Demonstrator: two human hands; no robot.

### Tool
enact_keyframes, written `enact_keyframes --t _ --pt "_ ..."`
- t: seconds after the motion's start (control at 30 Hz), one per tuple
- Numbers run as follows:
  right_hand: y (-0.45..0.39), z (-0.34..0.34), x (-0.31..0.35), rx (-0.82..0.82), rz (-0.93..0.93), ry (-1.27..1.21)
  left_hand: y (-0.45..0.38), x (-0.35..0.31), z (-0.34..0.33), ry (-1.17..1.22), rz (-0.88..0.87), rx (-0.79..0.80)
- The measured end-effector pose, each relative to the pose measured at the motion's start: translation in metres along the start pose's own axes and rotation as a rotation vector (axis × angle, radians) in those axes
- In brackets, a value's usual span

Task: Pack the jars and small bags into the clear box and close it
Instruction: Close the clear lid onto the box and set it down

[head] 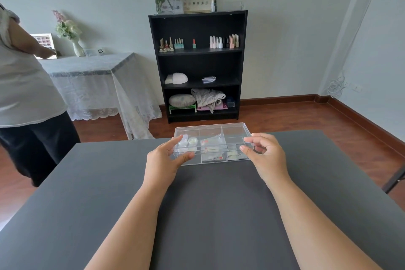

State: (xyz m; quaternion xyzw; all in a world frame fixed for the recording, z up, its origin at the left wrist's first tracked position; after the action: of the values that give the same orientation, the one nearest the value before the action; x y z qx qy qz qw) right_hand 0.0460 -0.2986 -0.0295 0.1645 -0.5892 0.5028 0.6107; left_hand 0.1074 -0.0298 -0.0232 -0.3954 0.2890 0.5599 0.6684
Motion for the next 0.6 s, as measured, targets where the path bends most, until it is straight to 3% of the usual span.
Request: enact_keyframes --t 0.6 --pt "0.004 0.003 0.015 -0.015 0.14 0.267 0.002 -0.003 0.001 -0.117 -0.062 -0.039"
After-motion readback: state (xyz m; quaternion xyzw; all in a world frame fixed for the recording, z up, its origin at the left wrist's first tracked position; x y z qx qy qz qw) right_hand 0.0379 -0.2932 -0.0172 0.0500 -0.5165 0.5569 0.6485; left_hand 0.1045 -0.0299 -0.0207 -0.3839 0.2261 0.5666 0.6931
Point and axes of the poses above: each hand's wrist, its own y-axis away from the middle knuckle, its own z-axis out of the back of the hand, x = y × z, the point moved 3 cm from there along -y, towards the middle knuckle
